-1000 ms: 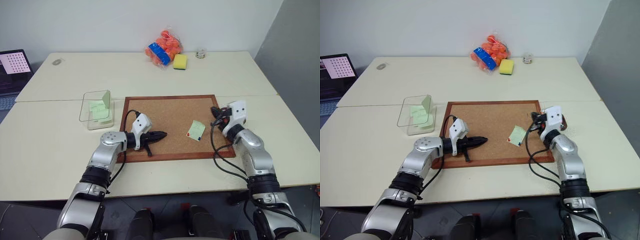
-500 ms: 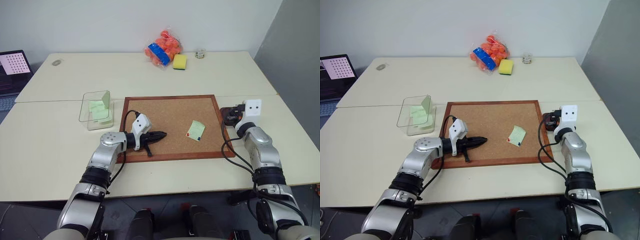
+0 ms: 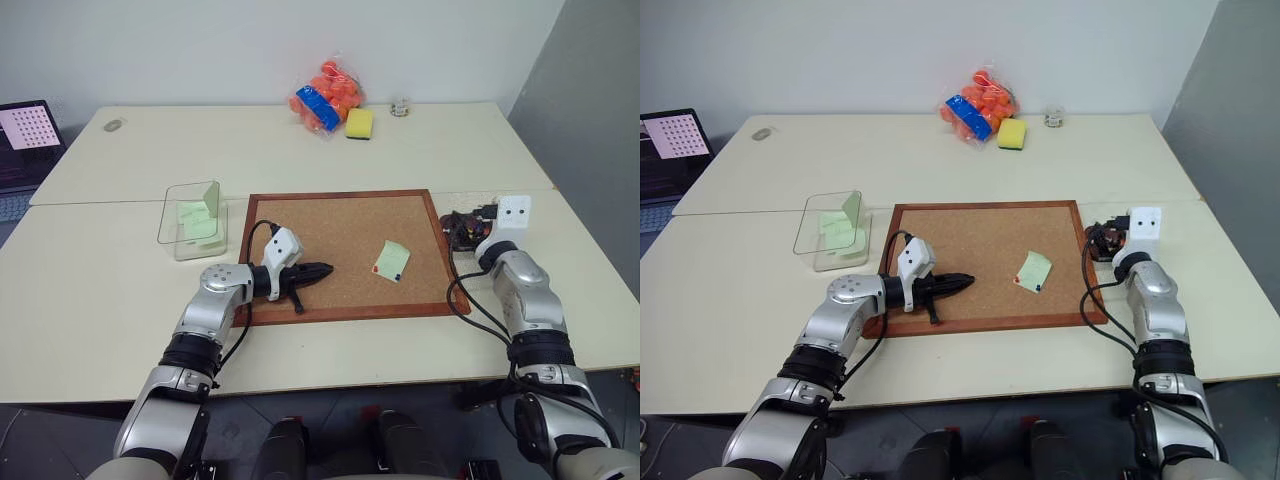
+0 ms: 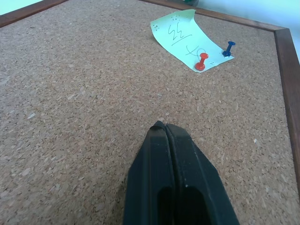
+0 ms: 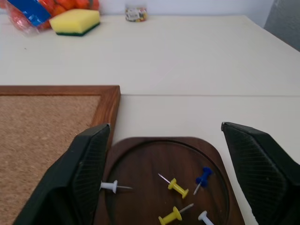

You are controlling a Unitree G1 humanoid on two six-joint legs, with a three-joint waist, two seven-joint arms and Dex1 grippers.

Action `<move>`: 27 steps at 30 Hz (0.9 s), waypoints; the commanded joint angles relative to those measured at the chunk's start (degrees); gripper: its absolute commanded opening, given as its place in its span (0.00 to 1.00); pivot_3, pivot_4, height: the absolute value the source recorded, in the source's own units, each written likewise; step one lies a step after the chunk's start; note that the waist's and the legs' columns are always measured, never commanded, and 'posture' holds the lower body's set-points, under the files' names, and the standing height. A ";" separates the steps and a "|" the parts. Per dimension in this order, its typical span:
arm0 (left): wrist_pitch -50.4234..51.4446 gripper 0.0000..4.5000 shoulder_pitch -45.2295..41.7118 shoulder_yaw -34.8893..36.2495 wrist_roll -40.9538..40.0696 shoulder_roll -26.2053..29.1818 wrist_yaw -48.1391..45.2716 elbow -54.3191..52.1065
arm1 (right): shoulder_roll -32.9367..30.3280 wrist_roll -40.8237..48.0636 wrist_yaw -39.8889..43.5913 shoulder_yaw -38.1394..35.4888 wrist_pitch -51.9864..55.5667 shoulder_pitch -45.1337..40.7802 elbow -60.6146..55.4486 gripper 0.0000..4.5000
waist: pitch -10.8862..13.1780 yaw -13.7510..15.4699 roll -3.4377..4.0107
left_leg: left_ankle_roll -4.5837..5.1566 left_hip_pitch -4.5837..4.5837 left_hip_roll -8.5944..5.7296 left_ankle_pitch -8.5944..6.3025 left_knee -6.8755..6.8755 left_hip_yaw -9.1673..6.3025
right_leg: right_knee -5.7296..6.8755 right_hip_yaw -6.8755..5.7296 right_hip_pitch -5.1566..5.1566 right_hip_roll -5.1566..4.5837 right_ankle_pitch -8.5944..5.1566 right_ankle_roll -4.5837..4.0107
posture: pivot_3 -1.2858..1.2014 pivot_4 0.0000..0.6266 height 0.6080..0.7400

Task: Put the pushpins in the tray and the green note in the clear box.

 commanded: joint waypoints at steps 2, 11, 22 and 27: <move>0.73 0.00 0.99 -0.39 0.71 0.59 -0.29 1.17 | -1.73 6.69 14.36 4.27 1.26 8.54 -16.29 0.97 | -0.01 0.03 0.01 | 0.00 0.00 0.02 0.00 -0.02 -0.01 | -0.02 -0.01 0.00 0.01 -0.01 0.02 | 0.52 0.24 1.00; 0.68 0.00 0.92 -0.52 0.92 0.63 -0.32 1.29 | -4.65 6.54 24.43 11.26 -0.13 17.13 -27.80 0.97 | -0.01 -0.22 0.02 | 0.01 0.02 0.02 -0.01 0.02 0.02 | -0.03 0.03 0.00 0.03 -0.11 0.35 | 0.52 0.24 1.00; 0.31 0.00 0.20 -0.56 1.20 0.55 -0.01 1.87 | -1.55 3.98 26.52 16.28 -2.83 15.23 -19.15 0.97 | -0.01 -0.08 0.02 | 0.01 0.02 0.02 -0.01 0.02 0.02 | -0.03 0.03 0.00 0.04 -0.11 0.35 | 0.52 0.24 1.00; 0.55 0.00 0.65 -0.35 1.10 0.97 0.06 1.26 | -1.23 3.10 27.21 16.65 -3.78 14.79 -16.07 0.97 | -0.01 -0.08 0.02 | 0.01 0.04 0.02 -0.01 0.02 0.01 | -0.01 0.02 0.00 0.04 -0.11 0.35 | 0.52 0.24 1.00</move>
